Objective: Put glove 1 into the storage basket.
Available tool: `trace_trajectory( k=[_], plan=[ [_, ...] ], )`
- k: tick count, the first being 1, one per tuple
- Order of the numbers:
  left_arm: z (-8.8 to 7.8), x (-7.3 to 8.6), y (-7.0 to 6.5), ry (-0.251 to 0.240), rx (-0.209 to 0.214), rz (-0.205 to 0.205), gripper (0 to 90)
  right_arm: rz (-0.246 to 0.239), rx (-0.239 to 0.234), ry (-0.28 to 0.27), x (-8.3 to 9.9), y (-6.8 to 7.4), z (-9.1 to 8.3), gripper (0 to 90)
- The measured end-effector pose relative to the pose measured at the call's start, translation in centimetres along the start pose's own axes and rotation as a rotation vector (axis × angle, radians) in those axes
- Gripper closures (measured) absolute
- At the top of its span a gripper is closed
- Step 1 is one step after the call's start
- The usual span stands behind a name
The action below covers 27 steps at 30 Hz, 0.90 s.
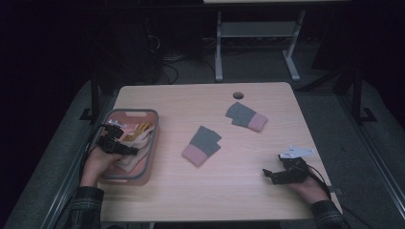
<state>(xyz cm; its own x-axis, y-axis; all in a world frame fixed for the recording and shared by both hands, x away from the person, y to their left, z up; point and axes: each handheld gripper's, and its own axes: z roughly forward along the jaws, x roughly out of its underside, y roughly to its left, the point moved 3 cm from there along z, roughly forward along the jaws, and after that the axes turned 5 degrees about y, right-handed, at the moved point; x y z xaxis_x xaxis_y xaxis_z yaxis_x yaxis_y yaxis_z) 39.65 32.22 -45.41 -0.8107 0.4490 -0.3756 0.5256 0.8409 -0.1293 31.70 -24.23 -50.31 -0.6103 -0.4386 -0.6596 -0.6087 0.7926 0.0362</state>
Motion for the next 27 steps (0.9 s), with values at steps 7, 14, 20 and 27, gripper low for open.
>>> trace_trajectory(
  k=[7, 14, 20, 27],
  plan=[
    [-1.3, -0.3, -0.1, -0.076, -0.047, -0.010, 18.2, 0.000, -0.001, -0.001, 0.0, 0.0, 0.0, 12.3],
    [-4.3, -0.7, -0.4, -0.192, -0.063, -0.014, 14.1, 0.000, 0.000, -0.001, 0.0, 0.0, 0.0, 12.3],
    [-5.5, -1.3, -2.0, -0.250, -0.009, 0.018, 14.0, 0.000, 0.000, 0.000, 0.0, 0.0, 0.0, 12.2],
    [-5.3, -2.4, -4.7, -0.291, 0.065, 0.054, 14.0, -0.001, -0.001, 0.001, 0.0, 0.0, 0.0, 12.2]
  ],
)
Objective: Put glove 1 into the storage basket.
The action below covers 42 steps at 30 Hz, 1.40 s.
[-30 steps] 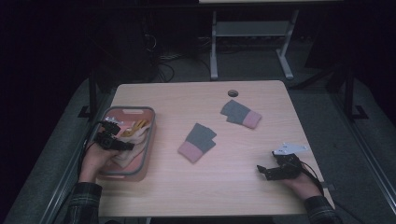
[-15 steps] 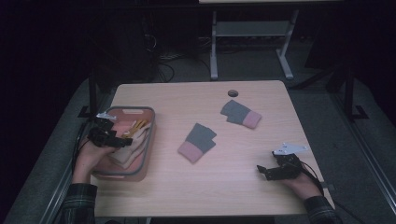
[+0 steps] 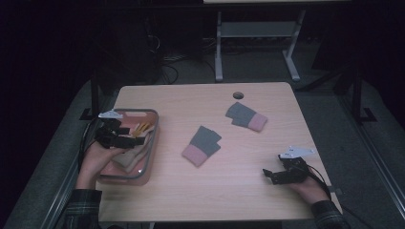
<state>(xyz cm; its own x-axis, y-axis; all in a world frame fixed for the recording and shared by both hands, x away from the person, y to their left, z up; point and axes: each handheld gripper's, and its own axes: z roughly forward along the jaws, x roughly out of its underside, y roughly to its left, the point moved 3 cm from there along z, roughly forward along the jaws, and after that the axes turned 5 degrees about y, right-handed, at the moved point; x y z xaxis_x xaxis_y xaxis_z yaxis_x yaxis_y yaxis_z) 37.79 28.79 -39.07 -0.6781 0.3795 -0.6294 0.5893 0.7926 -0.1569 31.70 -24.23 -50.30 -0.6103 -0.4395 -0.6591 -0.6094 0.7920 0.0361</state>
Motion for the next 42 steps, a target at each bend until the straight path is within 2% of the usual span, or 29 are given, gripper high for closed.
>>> trace_trajectory(
  k=[2, 10, 19, 27, 30, 34, 35, 36, 39, 41, 42],
  plan=[
    [0.4, -0.2, -0.8, -0.004, 0.018, 0.007, 14.0, -0.004, -0.001, 0.001, 0.0, 0.0, 0.0, 12.2],
    [2.6, -1.0, -4.9, 0.013, 0.075, 0.085, 14.0, -0.002, -0.001, 0.001, 0.0, 0.0, 0.0, 12.2],
    [4.1, -1.6, -8.8, 0.005, 0.099, 0.160, 14.1, 0.003, 0.005, 0.000, 0.0, 0.0, 0.0, 11.3],
    [6.1, -0.7, -12.8, 0.016, 0.112, 0.245, 14.2, 0.011, 0.014, 0.002, 0.0, 0.0, 0.0, 12.2],
    [6.9, 0.0, -13.7, 0.018, 0.114, 0.266, 14.2, 0.002, 0.010, -0.006, 0.0, 0.0, -0.1, 16.4],
    [8.5, 1.6, -14.5, 0.057, 0.110, 0.298, 14.2, -0.014, -0.009, -0.016, -0.1, 0.1, -0.2, 27.4],
    [8.7, 2.0, -14.5, 0.066, 0.107, 0.308, 14.2, -0.010, -0.008, -0.007, -0.3, 0.2, -0.3, 38.3],
    [9.0, 2.3, -14.6, 0.068, 0.100, 0.314, 14.2, -0.010, -0.008, -0.007, -0.3, 0.2, -0.3, 38.3],
    [9.6, 3.4, -14.6, 0.073, 0.098, 0.314, 14.2, -0.017, -0.006, 0.010, -0.6, 0.2, -0.5, 53.9],
    [10.0, 4.1, -14.6, 0.094, 0.087, 0.323, 14.2, -0.013, -0.028, 0.014, -1.0, 0.2, -0.5, 66.0],
    [10.2, 4.5, -14.6, 0.099, 0.085, 0.323, 14.2, -0.005, -0.057, 0.015, -1.6, -0.1, -0.4, 75.1]
  ],
)
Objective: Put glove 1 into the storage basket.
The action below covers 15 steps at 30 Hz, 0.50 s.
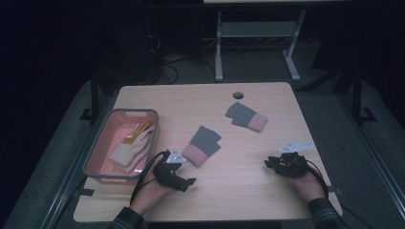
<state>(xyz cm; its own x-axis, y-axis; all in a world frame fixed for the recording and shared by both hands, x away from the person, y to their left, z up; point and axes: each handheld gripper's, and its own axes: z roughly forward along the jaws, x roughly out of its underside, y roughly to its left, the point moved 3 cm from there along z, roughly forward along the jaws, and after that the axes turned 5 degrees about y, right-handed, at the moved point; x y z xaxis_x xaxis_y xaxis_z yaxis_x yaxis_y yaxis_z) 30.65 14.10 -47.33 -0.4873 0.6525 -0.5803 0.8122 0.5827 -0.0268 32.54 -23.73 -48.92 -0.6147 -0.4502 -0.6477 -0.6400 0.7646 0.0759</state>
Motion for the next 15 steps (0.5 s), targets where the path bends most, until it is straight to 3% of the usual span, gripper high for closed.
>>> trace_trajectory(
  k=[1, 2, 3, 4, 10, 15],
  plan=[
    [0.1, 0.3, -0.1, -0.004, 0.000, -0.003, 14.2, 0.000, 0.000, 0.000, 0.0, 0.0, 0.0, 75.1],
    [0.2, 0.5, -0.1, -0.008, -0.007, -0.004, 14.1, 0.002, -0.015, -0.002, -0.7, -0.2, 0.2, 83.2],
    [0.3, 0.7, 0.0, -0.014, -0.017, 0.007, 14.1, 0.002, -0.015, -0.002, -0.7, -0.2, 0.2, 83.2],
    [0.4, 0.9, 0.0, -0.017, -0.019, 0.001, 14.1, -0.013, -0.028, -0.006, -1.5, -0.4, 0.4, 89.4],
    [0.9, 1.7, 0.4, -0.012, -0.046, -0.003, 14.1, -0.039, -0.037, 0.001, -3.0, -1.0, 1.0, 90.0],
    [1.2, 1.9, 0.6, -0.042, -0.047, -0.007, 13.3, -0.021, -0.034, -0.022, -4.4, -2.2, 1.4, 90.0]
  ],
)
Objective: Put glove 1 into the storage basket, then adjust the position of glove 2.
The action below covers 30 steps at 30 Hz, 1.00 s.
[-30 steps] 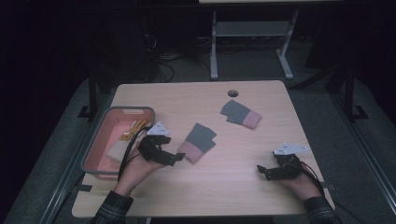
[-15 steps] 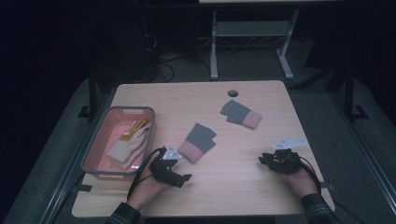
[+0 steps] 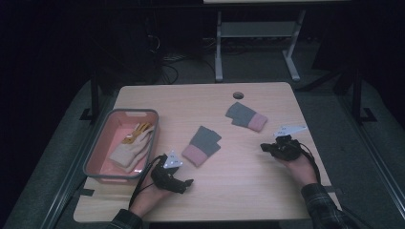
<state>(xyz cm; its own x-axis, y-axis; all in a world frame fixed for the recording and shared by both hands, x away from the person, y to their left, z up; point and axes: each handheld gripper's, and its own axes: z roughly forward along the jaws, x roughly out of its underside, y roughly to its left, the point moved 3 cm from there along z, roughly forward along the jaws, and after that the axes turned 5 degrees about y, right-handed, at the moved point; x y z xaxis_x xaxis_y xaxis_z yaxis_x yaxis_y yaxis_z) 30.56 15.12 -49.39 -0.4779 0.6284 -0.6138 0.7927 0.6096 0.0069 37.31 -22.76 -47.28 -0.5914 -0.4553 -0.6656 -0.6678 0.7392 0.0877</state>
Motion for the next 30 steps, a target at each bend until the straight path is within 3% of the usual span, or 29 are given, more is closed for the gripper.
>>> trace_trajectory(
  k=[6, 17, 25, 28, 30],
  plan=[
    [0.2, 0.4, -0.1, -0.053, 0.005, 0.000, 12.3, 0.003, 0.025, -0.023, -1.9, -1.7, 0.4, 90.0],
    [0.2, 0.4, -0.1, -0.050, -0.001, -0.006, 12.5, 0.049, 0.049, -0.067, -4.9, -5.3, 2.1, 90.0],
    [0.2, 0.4, -0.1, -0.049, -0.001, -0.005, 12.6, 0.064, 0.073, -0.051, -6.7, -6.9, 4.4, 90.0],
    [0.2, 0.4, -0.1, -0.049, -0.001, -0.005, 12.6, 0.065, 0.106, -0.019, -6.7, -7.2, 5.7, 90.0],
    [0.2, 0.4, -0.1, -0.050, -0.001, -0.005, 12.6, 0.058, 0.112, 0.031, -6.3, -7.2, 6.6, 90.0]
  ],
)
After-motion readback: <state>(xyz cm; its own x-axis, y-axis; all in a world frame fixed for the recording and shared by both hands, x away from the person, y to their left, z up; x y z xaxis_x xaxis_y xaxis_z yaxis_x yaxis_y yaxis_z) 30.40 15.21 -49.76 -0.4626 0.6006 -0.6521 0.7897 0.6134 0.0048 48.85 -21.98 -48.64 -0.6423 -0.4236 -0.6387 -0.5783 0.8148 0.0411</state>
